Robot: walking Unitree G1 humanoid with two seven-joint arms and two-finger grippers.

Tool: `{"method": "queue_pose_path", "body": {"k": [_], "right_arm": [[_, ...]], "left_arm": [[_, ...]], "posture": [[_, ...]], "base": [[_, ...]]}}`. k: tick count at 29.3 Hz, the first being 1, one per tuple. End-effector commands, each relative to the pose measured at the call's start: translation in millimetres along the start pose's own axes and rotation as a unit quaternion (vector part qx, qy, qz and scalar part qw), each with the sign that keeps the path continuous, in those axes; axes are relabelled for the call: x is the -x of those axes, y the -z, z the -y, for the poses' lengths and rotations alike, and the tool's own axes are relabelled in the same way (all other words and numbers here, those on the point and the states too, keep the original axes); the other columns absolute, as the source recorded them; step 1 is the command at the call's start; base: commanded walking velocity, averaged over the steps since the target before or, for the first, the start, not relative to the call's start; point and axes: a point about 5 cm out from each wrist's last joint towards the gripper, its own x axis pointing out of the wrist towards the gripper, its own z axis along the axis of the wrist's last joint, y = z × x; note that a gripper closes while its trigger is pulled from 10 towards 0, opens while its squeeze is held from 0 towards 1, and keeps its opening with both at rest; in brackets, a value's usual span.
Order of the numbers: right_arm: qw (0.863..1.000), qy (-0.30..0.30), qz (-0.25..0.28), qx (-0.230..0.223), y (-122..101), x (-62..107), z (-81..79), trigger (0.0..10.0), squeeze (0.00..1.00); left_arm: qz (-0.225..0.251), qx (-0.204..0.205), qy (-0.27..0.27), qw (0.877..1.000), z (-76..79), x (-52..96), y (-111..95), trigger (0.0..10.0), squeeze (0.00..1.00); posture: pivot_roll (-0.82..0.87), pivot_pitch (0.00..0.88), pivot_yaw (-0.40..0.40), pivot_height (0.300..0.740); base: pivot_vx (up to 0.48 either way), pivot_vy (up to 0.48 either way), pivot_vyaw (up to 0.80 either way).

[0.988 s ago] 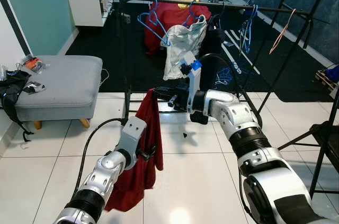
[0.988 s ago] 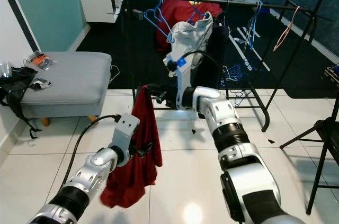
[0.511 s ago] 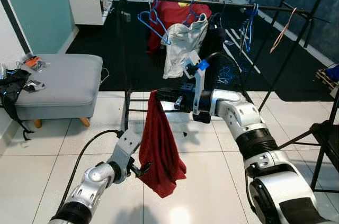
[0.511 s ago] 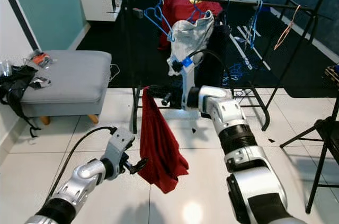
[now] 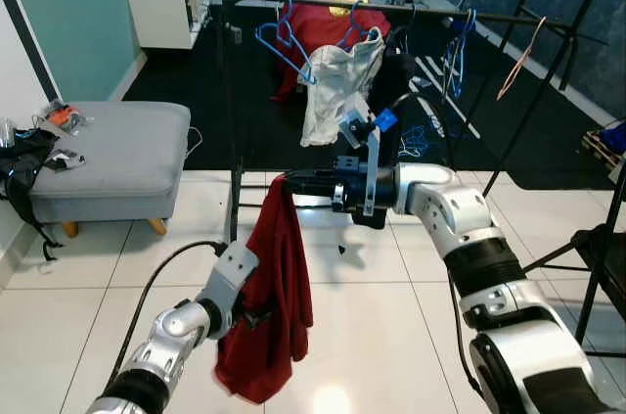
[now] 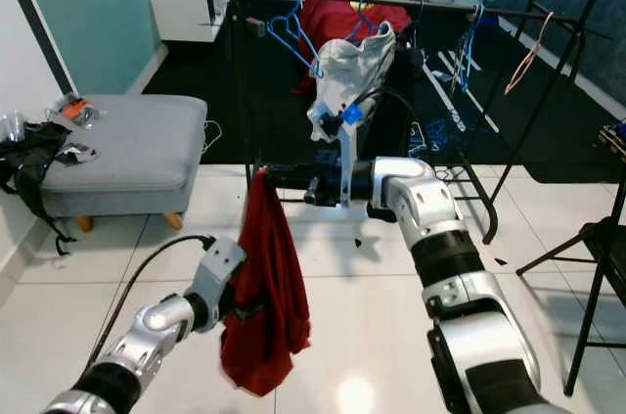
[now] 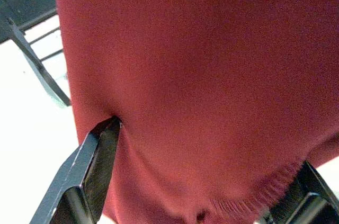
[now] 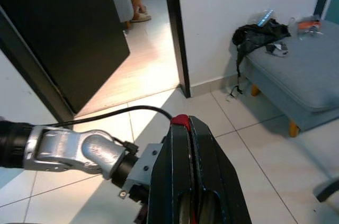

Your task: Hang hanger

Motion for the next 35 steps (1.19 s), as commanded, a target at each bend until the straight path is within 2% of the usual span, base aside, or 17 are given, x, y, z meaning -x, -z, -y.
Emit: {"method": "queue_pose_path", "body": {"k": [1,2,3,4,5,13,17,21,26,28,33,35], "right_arm": [[1.0,-0.012,0.006,0.008,-4.7,2.1,-3.1,0.0,0.0],[1.0,-0.012,0.006,0.008,-4.7,2.1,-3.1,0.0,0.0],[1.0,-0.011,0.006,0.009,-5.2,2.7,-2.9,0.0,0.0],[1.0,-0.011,0.006,0.009,-5.2,2.7,-2.9,0.0,0.0],[1.0,-0.009,0.006,0.01,-5.8,3.4,-2.3,0.0,0.0],[1.0,-0.004,0.006,0.013,-6.6,4.9,-0.7,0.0,0.0],[1.0,0.003,0.001,0.013,-5.8,7.8,1.3,0.0,0.0],[1.0,0.009,-0.002,0.012,-4.6,10.4,2.6,0.0,0.0],[0.999,0.033,-0.009,0.007,0.5,20.0,7.9,0.0,0.0],[0.999,0.036,-0.01,0.006,1.5,21.6,8.6,0.0,0.0],[0.995,0.095,-0.032,0.0,15.0,39.6,18.4,0.0,0.0],[0.995,0.095,-0.032,0.0,15.0,39.6,18.4,0.0,0.0]], "left_arm": [[-0.003,-0.003,0.003,1.0,0.1,0.0,2.5,10.0,0.0],[-0.003,-0.003,0.003,1.0,0.1,0.0,2.5,10.0,0.0],[-0.002,-0.002,0.008,1.0,-0.8,1.4,3.3,3.5,0.0],[-0.002,-0.002,0.008,1.0,-0.8,1.4,3.3,3.5,0.0],[-0.003,-0.002,0.015,1.0,-2.1,3.4,4.6,0.0,0.0],[-0.017,-0.013,0.028,0.999,-5.0,8.5,9.0,0.0,0.0],[-0.05,-0.048,0.059,0.996,-6.9,15.8,17.8,0.0,0.0],[-0.056,-0.054,0.073,0.994,-7.6,19.1,19.9,0.0,0.0],[-0.033,-0.034,0.089,0.995,-18.7,28.0,10.7,0.0,0.0],[-0.028,-0.034,0.092,0.995,-20.6,29.5,8.5,0.0,0.0],[-0.007,-0.046,0.128,0.991,-34.2,47.6,-9.2,0.0,0.0],[-0.007,-0.046,0.128,0.991,-34.2,47.6,-9.2,0.0,0.0]], "posture": [[-0.1,0.03,-0.09,0.74],[-0.1,0.03,-0.09,0.74],[-0.1,0.03,-0.09,0.74],[-0.1,0.03,-0.09,0.74],[-0.1,0.029,-0.091,0.74],[-0.1,0.029,-0.091,0.74],[-0.1,0.03,-0.091,0.74],[-0.1,0.03,-0.093,0.74],[-0.1,0.032,-0.096,0.74],[-0.1,0.032,-0.096,0.74],[-0.1,0.035,-0.098,0.74],[-0.1,0.035,-0.098,0.74]], "base": [[0.0,0.0,0.0],[0.0,0.0,0.0],[0.0,0.0,0.0],[0.0,0.0,0.0],[0.0,0.0,0.0],[0.0,0.0,0.0],[0.0,0.0,0.0],[0.0,0.0,0.0],[0.0,0.0,0.0],[0.0,0.0,0.0],[0.0,0.0,0.0],[0.0,0.0,0.0]]}}
